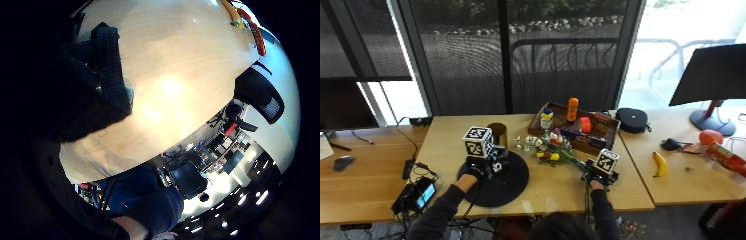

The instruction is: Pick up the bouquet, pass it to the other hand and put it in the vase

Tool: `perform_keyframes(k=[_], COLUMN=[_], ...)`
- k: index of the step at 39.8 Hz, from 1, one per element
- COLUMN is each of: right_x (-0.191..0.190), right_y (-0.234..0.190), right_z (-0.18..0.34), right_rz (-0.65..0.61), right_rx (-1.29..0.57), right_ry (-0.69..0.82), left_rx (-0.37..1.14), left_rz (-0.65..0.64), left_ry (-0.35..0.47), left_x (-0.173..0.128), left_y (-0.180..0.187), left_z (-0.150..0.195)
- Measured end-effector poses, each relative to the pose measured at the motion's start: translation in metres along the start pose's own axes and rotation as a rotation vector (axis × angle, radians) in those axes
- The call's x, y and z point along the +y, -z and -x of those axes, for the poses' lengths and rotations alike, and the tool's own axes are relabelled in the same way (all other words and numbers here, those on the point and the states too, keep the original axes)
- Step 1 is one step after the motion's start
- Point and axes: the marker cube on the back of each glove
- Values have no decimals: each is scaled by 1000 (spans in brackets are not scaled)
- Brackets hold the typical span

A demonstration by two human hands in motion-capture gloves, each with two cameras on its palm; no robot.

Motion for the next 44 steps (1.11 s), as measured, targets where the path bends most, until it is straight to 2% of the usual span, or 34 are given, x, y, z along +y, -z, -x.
perform_keyframes(k=[12, 22, 24, 30, 35, 40, 44], right_x=[1, 26, 27, 23, 30, 35, 34], right_y=[-2, -21, -24, -23, -30, -34, -40], right_z=[-4, -9, -8, 1, 0, 12, 9], right_rz=[-59, 197, 179, 10, 71, 57, 24], right_rx=[-57, -79, -98, -154, -149, -256, -228], right_ry=[-20, -93, -97, -40, -42, 83, 32], left_rx=[-4, -5, 0, -2, -3, 4, 4], left_rz=[1, 25, 21, 25, 29, 3, -8], left_ry=[-3, 1, -3, -8, -18, -20, -19], left_x=[-2, -2, -3, -4, -5, -3, -2], left_y=[-5, -8, -9, -12, -14, -11, -11], left_z=[0, 0, -1, -3, -3, -3, -2])
